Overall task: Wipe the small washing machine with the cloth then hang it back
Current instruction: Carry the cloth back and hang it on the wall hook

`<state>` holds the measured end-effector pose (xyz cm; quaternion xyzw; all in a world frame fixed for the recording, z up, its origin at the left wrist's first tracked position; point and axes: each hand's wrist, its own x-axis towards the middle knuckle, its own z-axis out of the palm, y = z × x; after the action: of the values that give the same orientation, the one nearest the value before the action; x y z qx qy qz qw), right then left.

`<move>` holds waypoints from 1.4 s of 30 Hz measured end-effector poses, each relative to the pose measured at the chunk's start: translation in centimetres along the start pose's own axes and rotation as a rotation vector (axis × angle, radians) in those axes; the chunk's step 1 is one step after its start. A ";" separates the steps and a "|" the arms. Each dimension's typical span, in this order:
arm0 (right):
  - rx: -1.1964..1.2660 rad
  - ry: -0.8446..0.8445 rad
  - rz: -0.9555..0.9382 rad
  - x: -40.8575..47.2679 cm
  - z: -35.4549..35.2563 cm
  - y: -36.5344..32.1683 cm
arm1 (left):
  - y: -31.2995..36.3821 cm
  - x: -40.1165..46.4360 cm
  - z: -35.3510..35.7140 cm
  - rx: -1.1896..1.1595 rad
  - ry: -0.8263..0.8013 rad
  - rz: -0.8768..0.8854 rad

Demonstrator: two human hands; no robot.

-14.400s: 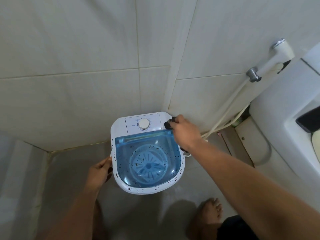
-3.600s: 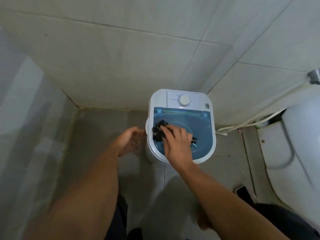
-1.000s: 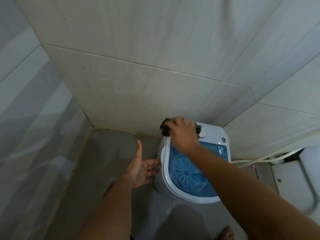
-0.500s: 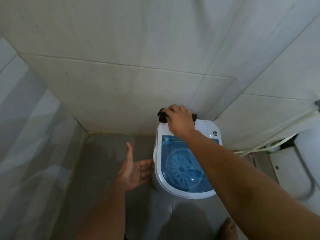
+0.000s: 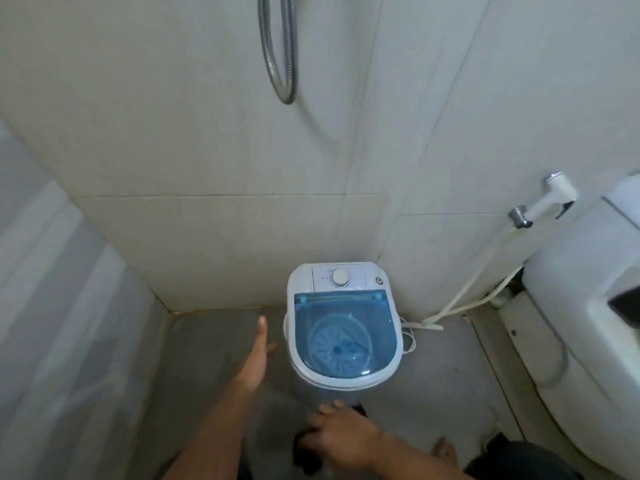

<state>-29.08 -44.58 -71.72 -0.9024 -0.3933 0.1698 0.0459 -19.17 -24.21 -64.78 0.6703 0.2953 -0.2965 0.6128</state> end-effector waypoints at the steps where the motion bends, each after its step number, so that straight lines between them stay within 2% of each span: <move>1: 0.204 0.086 0.134 -1.4 -0.8 -0.1 | 0.0 -1.5 -0.2 -0.005 0.007 0.032; 3: 0.670 0.254 0.378 -4.0 -4.3 -0.7 | 0.1 -5.0 -0.3 -0.004 -0.019 0.066; 6: 1.174 0.568 0.646 -7.2 -9.9 -1.7 | 0.8 -10.3 0.7 0.043 -0.063 0.135; 9: 1.666 0.723 0.706 -9.1 -15.5 -2.4 | 2.2 -14.7 2.4 0.141 -0.136 0.231; 11: 1.845 0.745 0.615 -10.2 -19.0 -3.2 | 3.6 -17.5 3.6 0.144 -0.223 0.298; 14: 1.786 0.760 0.483 -11.6 -23.7 -5.1 | 6.0 -22.2 5.0 0.083 -0.291 0.424; 19: 1.597 0.879 0.358 -12.9 -29.7 -7.2 | 9.8 -27.4 4.4 -0.011 -0.245 0.609; 23: 1.213 0.949 0.345 -13.5 -33.8 -8.6 | 12.1 -30.9 3.5 -0.075 -0.201 0.702; 25: 1.103 0.982 0.322 -13.4 -35.5 -9.4 | 12.9 -32.2 3.1 -0.113 -0.188 0.724; 28: 1.073 1.023 0.309 -12.9 -38.1 -10.6 | 13.9 -33.7 2.7 -0.170 -0.199 0.748; 31: 1.079 0.993 0.318 -12.4 -40.2 -10.7 | 14.8 -34.7 1.6 -0.242 -0.251 0.749; 35: 1.291 1.024 0.370 -12.6 -43.4 -10.4 | 16.2 -35.4 -0.8 -0.297 -0.369 0.733; 38: 1.439 0.989 0.376 -13.0 -45.4 -9.8 | 18.1 -36.4 -2.3 -0.219 -0.284 0.771; 42: 1.247 0.872 0.226 -12.6 -47.9 -9.6 | 21.7 -38.8 -4.1 -0.089 -0.171 0.842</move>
<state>-27.29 -44.68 -21.27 -0.7296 -0.0763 -0.0072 0.6795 -27.74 -22.99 -20.95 0.6782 -0.0433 -0.0622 0.7310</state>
